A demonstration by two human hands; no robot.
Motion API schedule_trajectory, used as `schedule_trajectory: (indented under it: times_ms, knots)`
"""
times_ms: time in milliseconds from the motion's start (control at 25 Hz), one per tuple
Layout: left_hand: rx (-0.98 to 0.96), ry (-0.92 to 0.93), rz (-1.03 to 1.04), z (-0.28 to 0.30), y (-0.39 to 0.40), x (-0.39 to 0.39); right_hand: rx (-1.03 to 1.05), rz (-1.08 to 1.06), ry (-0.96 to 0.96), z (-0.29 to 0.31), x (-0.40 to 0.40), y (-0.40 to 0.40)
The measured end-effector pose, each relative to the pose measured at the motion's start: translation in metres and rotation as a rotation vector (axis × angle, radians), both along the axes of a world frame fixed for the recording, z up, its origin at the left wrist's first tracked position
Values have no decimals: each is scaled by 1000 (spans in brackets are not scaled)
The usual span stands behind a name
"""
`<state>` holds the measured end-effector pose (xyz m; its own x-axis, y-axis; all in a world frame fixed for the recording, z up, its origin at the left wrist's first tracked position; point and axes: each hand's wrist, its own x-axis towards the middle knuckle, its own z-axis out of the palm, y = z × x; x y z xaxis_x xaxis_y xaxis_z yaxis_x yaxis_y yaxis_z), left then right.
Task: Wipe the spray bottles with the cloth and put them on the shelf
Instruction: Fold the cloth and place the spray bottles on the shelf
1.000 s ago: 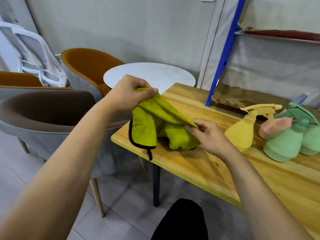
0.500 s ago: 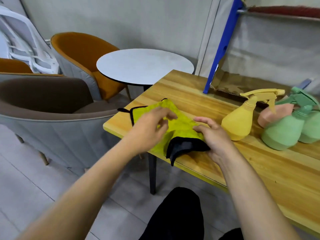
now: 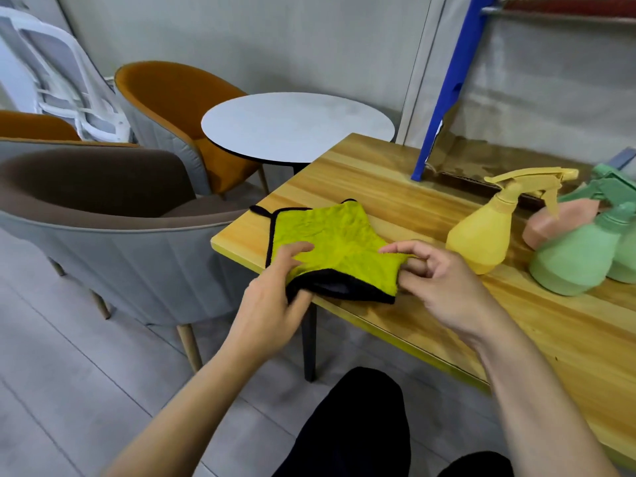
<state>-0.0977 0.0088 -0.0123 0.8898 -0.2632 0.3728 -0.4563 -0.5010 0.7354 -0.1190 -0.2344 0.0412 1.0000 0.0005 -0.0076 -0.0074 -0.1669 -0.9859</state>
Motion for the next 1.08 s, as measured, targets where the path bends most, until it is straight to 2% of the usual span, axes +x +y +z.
schedule_trajectory:
  times_ms: [80, 200, 240, 360, 400, 440, 480, 560, 640, 720, 840, 960, 1080]
  knots:
    - [-105, 71, -5, 17, 9, 7, -173, -58, -168, 6, 4, 0]
    - [-136, -29, 74, 46, 13, 41, -369, -245, -285, 12, 33, 9]
    - [-129, -11, 108, 54, 12, 62, -425, -322, -261, 12, 47, 14]
    - [-101, 208, 292, 72, 8, 116, -639, -469, -43, 3, 87, 23]
    - [-74, 168, 375, 69, 9, 124, -677, -494, 10, -2, 93, 23]
    - [-27, 53, 422, 65, 9, 123, -679, -492, 36, -6, 93, 23]
    - [21, -96, 392, 57, 7, 116, -652, -470, 10, -10, 89, 23]
    - [165, -314, 89, 33, 5, 86, -625, -359, -212, -20, 72, 21]
    - [368, -323, -160, 7, 10, 65, -683, -118, -335, -29, 55, 13]
    - [471, -274, -171, -9, 21, 71, -859, 67, -264, -38, 48, 7]
    - [449, -251, -121, -10, 26, 79, -1023, 6, -321, -44, 53, 5]
    - [367, -208, -94, 4, 22, 77, -976, -110, -427, -42, 52, 12]
    - [278, -126, -56, 22, 29, 81, -698, -116, -346, -26, 49, 18]
